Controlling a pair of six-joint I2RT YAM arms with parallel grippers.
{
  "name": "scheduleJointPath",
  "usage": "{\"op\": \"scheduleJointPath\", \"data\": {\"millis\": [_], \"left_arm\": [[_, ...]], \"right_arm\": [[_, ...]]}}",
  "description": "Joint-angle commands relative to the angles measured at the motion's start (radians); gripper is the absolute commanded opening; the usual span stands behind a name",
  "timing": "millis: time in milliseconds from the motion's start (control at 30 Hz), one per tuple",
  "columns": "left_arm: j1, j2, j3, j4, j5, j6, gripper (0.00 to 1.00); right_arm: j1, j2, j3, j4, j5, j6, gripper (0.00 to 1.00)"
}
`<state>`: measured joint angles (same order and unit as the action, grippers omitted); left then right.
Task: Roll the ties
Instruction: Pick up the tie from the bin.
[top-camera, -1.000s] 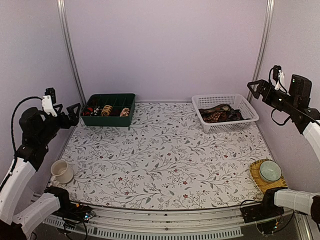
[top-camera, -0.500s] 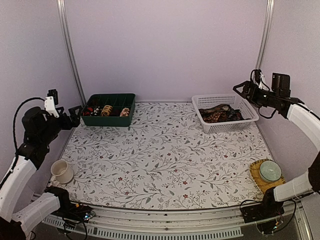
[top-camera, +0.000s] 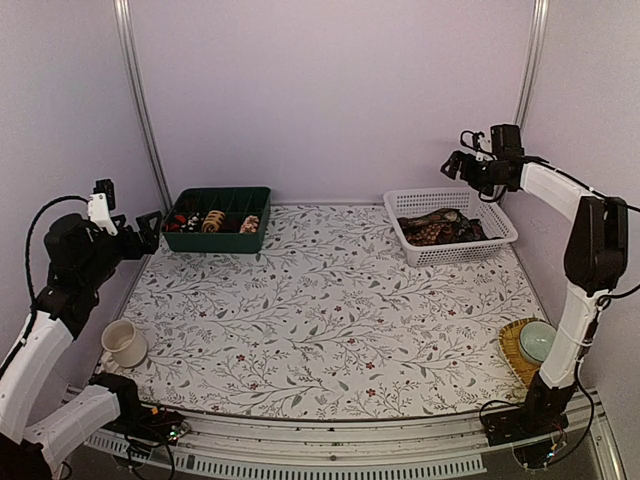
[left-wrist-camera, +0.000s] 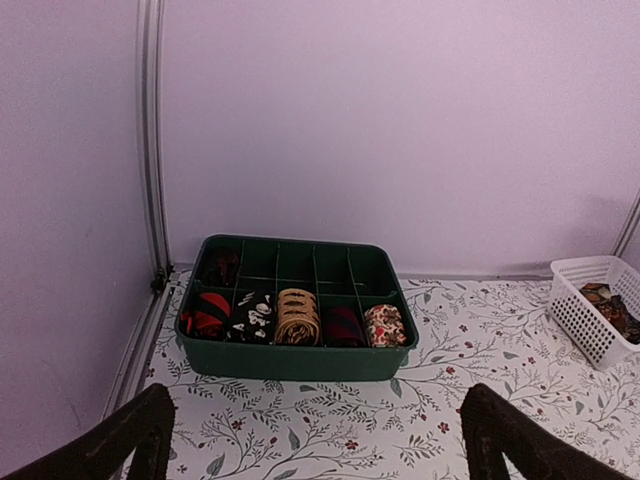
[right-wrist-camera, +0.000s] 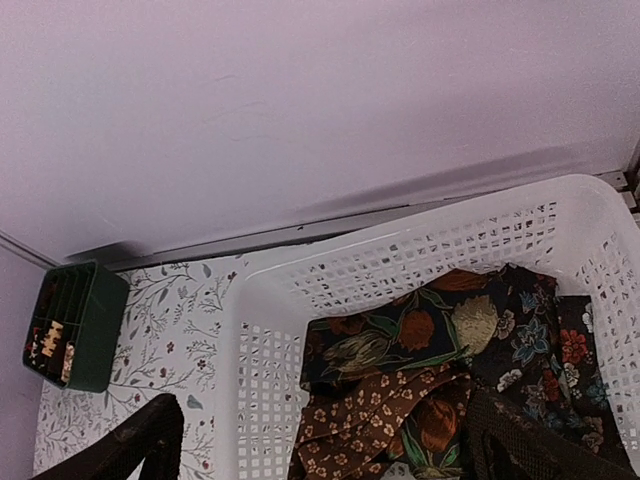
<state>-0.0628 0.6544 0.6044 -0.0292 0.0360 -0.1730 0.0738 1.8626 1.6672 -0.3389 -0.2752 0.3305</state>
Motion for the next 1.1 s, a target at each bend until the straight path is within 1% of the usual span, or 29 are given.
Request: {"op": "scheduleJointPath", "data": {"millis": [0, 133, 267, 500, 567, 633, 767, 1067], "left_arm": [[0.008, 0.003, -0.008, -0.017, -0.013, -0.001, 1.0], [0.011, 0.009, -0.007, -0.017, -0.012, -0.001, 1.0], [0.014, 0.015, -0.008, -0.017, -0.011, -0.002, 1.0], [0.016, 0.021, -0.008, -0.018, -0.01, -0.005, 1.0], [0.017, 0.019, -0.009, -0.018, -0.014, -0.005, 1.0], [0.017, 0.019, -0.009, -0.018, -0.015, -0.005, 1.0], [0.017, 0.023, -0.009, -0.018, -0.015, -0.006, 1.0], [0.019, 0.025, -0.009, -0.02, -0.024, -0.006, 1.0]], "right_arm": [[0.019, 0.17, 0.135, -0.116, 0.145, -0.052, 1.0], [0.021, 0.263, 0.203, -0.152, 0.221, -0.053, 1.0], [0.019, 0.342, 0.238, -0.147, 0.247, -0.045, 1.0], [-0.025, 0.457, 0.264, -0.11, 0.182, 0.048, 0.98], [-0.044, 0.475, 0.271, -0.103, 0.146, 0.084, 0.95], [-0.053, 0.529, 0.275, -0.093, 0.124, 0.105, 0.93], [-0.057, 0.565, 0.292, -0.071, 0.096, 0.12, 0.89], [-0.06, 0.622, 0.336, -0.044, 0.058, 0.129, 0.72]]}}
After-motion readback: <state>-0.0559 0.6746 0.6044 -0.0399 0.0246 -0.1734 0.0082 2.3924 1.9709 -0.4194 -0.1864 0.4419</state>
